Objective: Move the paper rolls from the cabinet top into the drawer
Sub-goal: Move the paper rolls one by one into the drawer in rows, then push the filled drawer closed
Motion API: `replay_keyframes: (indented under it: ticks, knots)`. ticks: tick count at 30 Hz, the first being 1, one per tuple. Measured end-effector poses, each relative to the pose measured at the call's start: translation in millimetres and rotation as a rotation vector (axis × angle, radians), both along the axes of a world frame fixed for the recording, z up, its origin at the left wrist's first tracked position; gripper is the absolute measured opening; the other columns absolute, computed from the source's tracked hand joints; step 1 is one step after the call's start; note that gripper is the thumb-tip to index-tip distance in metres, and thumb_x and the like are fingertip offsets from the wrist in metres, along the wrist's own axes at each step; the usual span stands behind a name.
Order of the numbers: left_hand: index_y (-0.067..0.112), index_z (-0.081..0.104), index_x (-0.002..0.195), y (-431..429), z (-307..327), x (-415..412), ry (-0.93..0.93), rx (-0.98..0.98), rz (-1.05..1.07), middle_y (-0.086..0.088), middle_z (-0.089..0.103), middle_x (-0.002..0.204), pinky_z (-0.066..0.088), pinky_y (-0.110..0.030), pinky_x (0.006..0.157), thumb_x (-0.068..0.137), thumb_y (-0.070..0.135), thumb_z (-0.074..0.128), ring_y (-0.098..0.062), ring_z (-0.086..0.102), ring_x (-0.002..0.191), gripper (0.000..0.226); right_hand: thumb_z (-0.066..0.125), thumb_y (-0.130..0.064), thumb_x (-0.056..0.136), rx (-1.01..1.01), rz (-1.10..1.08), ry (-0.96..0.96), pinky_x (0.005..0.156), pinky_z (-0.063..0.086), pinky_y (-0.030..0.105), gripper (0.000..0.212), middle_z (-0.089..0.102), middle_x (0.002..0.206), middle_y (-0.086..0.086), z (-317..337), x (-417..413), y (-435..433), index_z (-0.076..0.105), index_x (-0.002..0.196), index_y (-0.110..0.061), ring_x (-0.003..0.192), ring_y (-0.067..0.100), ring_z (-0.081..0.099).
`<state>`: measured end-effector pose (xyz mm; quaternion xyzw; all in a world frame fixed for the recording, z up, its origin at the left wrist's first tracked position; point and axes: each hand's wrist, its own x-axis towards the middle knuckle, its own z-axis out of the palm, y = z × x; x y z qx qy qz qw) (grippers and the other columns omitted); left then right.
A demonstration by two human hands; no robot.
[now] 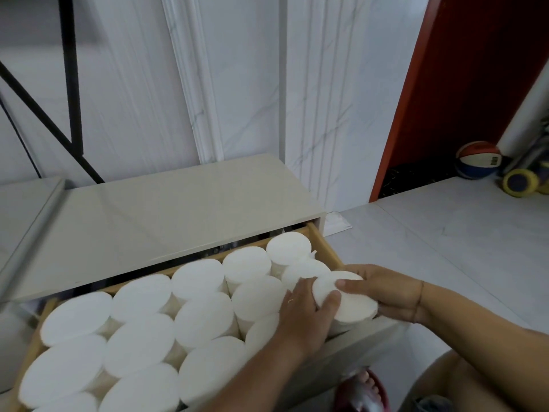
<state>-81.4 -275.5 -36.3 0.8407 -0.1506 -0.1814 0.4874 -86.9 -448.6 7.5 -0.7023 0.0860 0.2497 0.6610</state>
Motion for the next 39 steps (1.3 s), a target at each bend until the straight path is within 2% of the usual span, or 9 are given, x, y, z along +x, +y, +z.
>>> replay_keyframes:
  ticks: [3,5,12,18,21,24,31,35,39]
  knots:
    - [0.033,0.023,0.143,8,-10,-9,-0.012,0.139,-0.050,0.003,0.024,0.154,0.017,-0.048,0.116,0.089,0.063,0.034,-0.023,0.021,0.140,0.063,0.064,-0.021,0.081,0.055,0.047,0.067,0.059,0.056,0.021,0.048,0.065,0.114,0.012,-9,-8,-2,0.057,0.126,-0.006,0.097,0.026,0.064]
    - [0.032,0.017,0.146,11,-11,-4,-0.084,0.245,-0.084,0.005,0.014,0.158,0.002,-0.043,0.117,0.090,0.061,0.033,-0.019,0.008,0.144,0.065,0.065,-0.013,0.084,-0.015,0.057,0.046,0.065,0.057,0.025,0.039,0.065,0.117,0.011,-11,-6,-4,0.060,0.123,-0.008,0.102,0.028,0.064]
    - [0.036,0.016,0.146,20,-29,4,-0.334,0.422,-0.261,0.014,-0.002,0.158,-0.019,-0.030,0.107,0.092,0.054,0.035,-0.005,-0.014,0.142,0.061,0.078,-0.025,0.074,-0.680,0.178,-0.177,0.090,0.054,0.030,0.028,0.066,0.104,-0.001,-25,2,7,0.062,0.097,-0.023,0.098,0.017,0.061]
    - [0.036,0.009,0.148,23,-31,4,-0.366,0.495,-0.312,0.014,-0.008,0.158,-0.021,-0.030,0.105,0.093,0.048,0.038,-0.007,-0.018,0.142,0.063,0.080,-0.038,0.070,-0.977,0.171,-0.307,0.068,0.044,0.019,0.033,0.056,0.092,-0.001,-29,-1,19,0.054,0.085,-0.025,0.075,0.010,0.050]
    - [0.035,0.007,0.148,30,-28,2,-0.351,0.519,-0.328,0.014,-0.006,0.158,-0.020,-0.031,0.105,0.095,0.052,0.029,-0.008,-0.016,0.142,0.060,0.076,-0.042,0.074,-1.068,0.100,-0.355,0.085,0.051,0.021,0.040,0.052,0.113,-0.001,-28,-10,28,0.052,0.103,-0.027,0.089,0.010,0.055]
    - [0.036,0.013,0.147,54,-25,-6,-0.345,0.535,-0.292,0.014,-0.003,0.158,-0.018,-0.034,0.107,0.094,0.059,0.021,-0.009,-0.012,0.143,0.059,0.067,-0.048,0.080,-1.073,0.094,-0.462,0.105,0.043,0.029,0.055,0.042,0.140,-0.004,-27,-24,55,0.044,0.126,-0.029,0.117,0.016,0.051]
    - [0.041,0.008,0.146,145,-14,-46,-0.364,0.621,-0.103,0.018,-0.002,0.157,-0.011,-0.030,0.113,0.080,0.076,0.005,-0.002,-0.012,0.141,0.075,0.041,-0.054,0.093,-1.078,0.328,-0.575,0.119,0.015,0.036,0.058,0.016,0.160,-0.009,-25,-54,144,0.025,0.145,-0.035,0.145,0.016,0.021]
    - [0.037,0.001,0.147,186,-10,-81,-0.473,0.712,-0.043,0.019,-0.009,0.154,-0.026,-0.020,0.102,0.079,0.078,-0.002,0.003,-0.023,0.133,0.080,0.024,-0.056,0.096,-1.146,0.351,-0.594,0.120,0.006,0.039,0.056,0.015,0.160,-0.006,-35,-74,182,0.019,0.147,-0.033,0.147,0.016,0.014]
    - [0.031,0.013,0.148,205,-7,-104,-0.545,0.857,0.057,0.010,0.001,0.158,-0.020,-0.035,0.113,0.084,0.073,-0.001,-0.008,-0.016,0.142,0.077,0.005,-0.064,0.090,-1.290,0.228,-0.623,0.119,-0.006,0.048,0.066,0.019,0.159,-0.003,-46,-93,194,0.017,0.147,-0.033,0.148,0.020,0.014]
